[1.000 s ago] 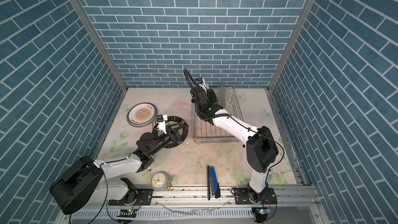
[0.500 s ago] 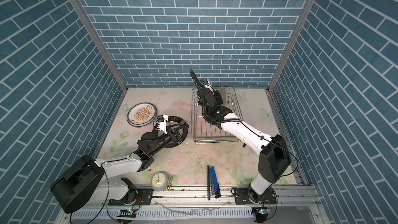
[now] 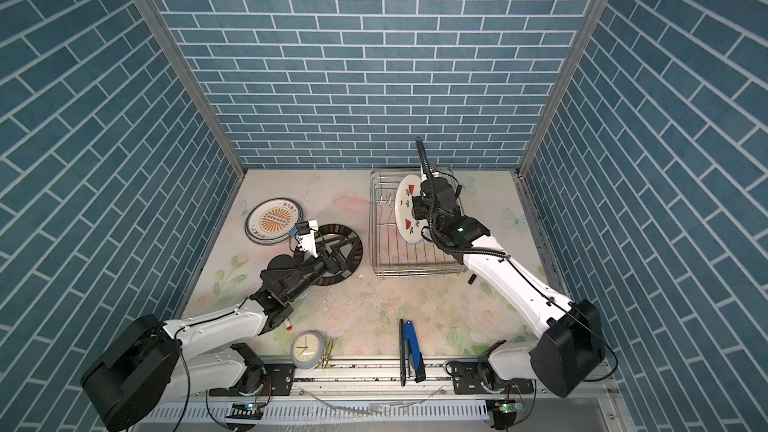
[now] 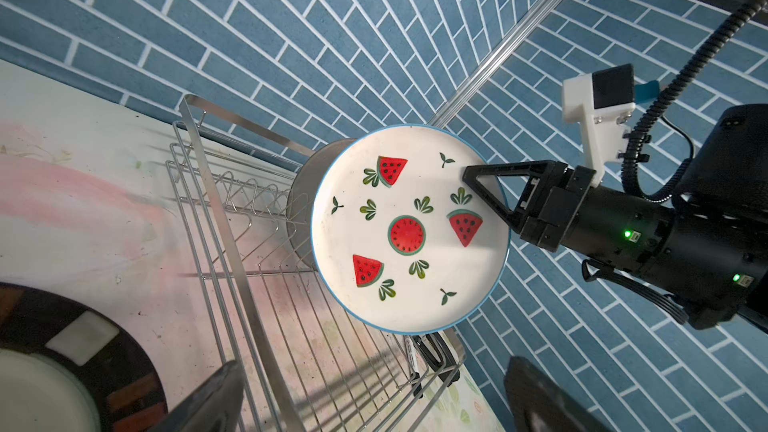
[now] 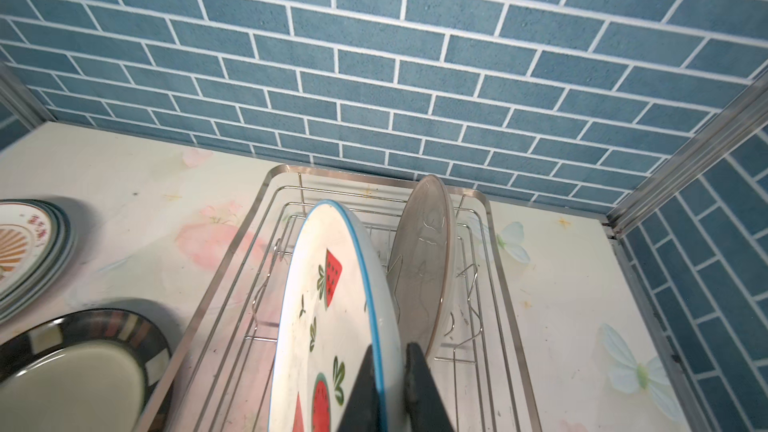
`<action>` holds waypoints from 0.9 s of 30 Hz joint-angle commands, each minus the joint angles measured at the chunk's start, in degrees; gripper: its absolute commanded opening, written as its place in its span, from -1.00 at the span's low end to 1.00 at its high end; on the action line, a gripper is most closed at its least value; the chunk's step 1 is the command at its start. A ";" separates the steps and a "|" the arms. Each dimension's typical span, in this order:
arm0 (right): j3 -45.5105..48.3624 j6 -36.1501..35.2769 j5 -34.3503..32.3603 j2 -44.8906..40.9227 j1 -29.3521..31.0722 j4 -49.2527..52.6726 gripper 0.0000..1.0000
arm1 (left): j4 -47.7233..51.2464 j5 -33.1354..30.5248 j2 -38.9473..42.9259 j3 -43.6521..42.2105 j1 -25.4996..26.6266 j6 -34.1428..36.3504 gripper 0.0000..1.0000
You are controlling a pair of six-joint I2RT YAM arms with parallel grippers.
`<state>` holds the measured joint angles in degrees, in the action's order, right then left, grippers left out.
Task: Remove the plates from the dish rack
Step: 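Lift the watermelon-print plate out of the rack toward the left gripper with the right gripper, then close the left gripper on the watermelon plate rim while the right gripper holds it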
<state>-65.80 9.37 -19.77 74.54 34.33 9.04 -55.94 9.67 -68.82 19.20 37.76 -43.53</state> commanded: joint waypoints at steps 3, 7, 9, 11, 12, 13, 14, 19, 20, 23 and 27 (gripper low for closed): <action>3.43 9.51 13.81 -5.97 -4.64 -6.85 -1.00 | -0.31 0.87 -0.28 -0.01 0.34 -0.33 0.99; 7.29 13.99 23.75 -8.53 -8.78 -9.77 -1.00 | -0.72 2.56 -0.90 0.63 0.30 -0.36 0.99; 9.17 16.02 28.35 -9.85 -10.22 -11.51 -1.00 | -2.56 3.36 -1.68 0.45 0.30 -0.83 0.99; 10.85 17.84 32.61 -11.00 -11.82 -13.14 -1.00 | -4.52 4.40 -2.67 0.46 0.32 -1.27 0.99; 11.54 18.88 34.59 -11.47 -12.78 -13.81 -1.00 | -5.00 4.88 -3.10 0.66 0.32 -1.49 0.99; 12.28 20.07 36.91 -11.93 -13.85 -14.80 -1.00 | -5.26 5.49 -3.58 0.95 0.33 -1.67 0.99; 12.93 21.40 38.94 -12.12 -14.91 -15.90 -1.00 | -5.50 5.85 -4.00 1.14 0.30 -1.97 0.99; 16.65 28.71 48.88 -11.40 -19.54 -23.08 -1.00 | -7.97 8.19 -6.62 2.49 0.45 -3.93 0.99; 17.34 29.58 50.02 -11.27 -19.93 -24.36 -1.00 | -8.06 8.10 -6.77 2.59 0.47 -4.02 0.99; 18.93 31.02 52.38 -11.26 -20.26 -25.92 -1.00 | -7.59 7.91 -7.01 3.15 0.51 -4.30 0.99; 22.88 35.95 57.66 -10.91 -20.26 -33.21 -1.00 | -9.92 11.19 -9.57 4.85 0.56 -6.22 0.91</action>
<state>-44.14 35.92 29.41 65.12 13.98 -11.51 -62.19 17.78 -76.62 22.11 37.91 -48.23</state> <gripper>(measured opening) 0.124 0.971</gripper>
